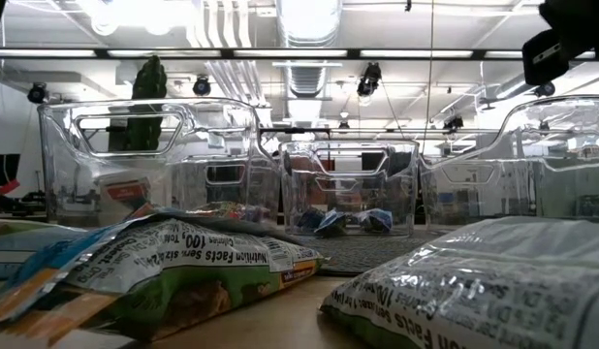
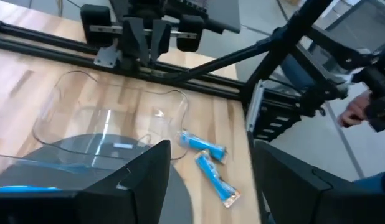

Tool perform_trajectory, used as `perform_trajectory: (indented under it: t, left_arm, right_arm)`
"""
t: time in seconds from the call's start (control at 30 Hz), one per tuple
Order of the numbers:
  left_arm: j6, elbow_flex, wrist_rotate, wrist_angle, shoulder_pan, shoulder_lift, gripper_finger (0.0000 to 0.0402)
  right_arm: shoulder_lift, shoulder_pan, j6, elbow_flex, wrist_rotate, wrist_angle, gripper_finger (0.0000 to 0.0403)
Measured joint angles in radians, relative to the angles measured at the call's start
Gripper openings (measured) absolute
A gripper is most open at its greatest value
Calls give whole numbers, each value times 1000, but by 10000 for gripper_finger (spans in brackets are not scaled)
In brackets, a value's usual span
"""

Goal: Pick and place Granola Bars by type
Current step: Put the yellow granola bar into the right transparent bin

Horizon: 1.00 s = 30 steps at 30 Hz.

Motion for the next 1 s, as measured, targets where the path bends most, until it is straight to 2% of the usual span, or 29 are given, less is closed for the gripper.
perform_trajectory:
  t: [0.2, 0.4, 0.63, 0.87, 1.0]
  left_arm:
    - [-39, -1, 0, -3, -28, 0, 213]
    - [-134, -64, 22, -2, -28, 2, 213]
    - [-225, -139, 26, 41, -43, 2, 213]
    - [-204, -156, 20, 112, -67, 2, 211]
    - [-134, -156, -37, 109, -87, 1, 181]
  right_arm:
    - [0, 0, 1, 1, -9, 0, 8]
    - [1, 0, 53, 20, -9, 1, 9]
    - [4, 0, -31, 53, -8, -7, 9]
    - [4, 0, -50, 66, -6, -8, 9]
    - [10, 0, -50, 66, -6, -8, 9]
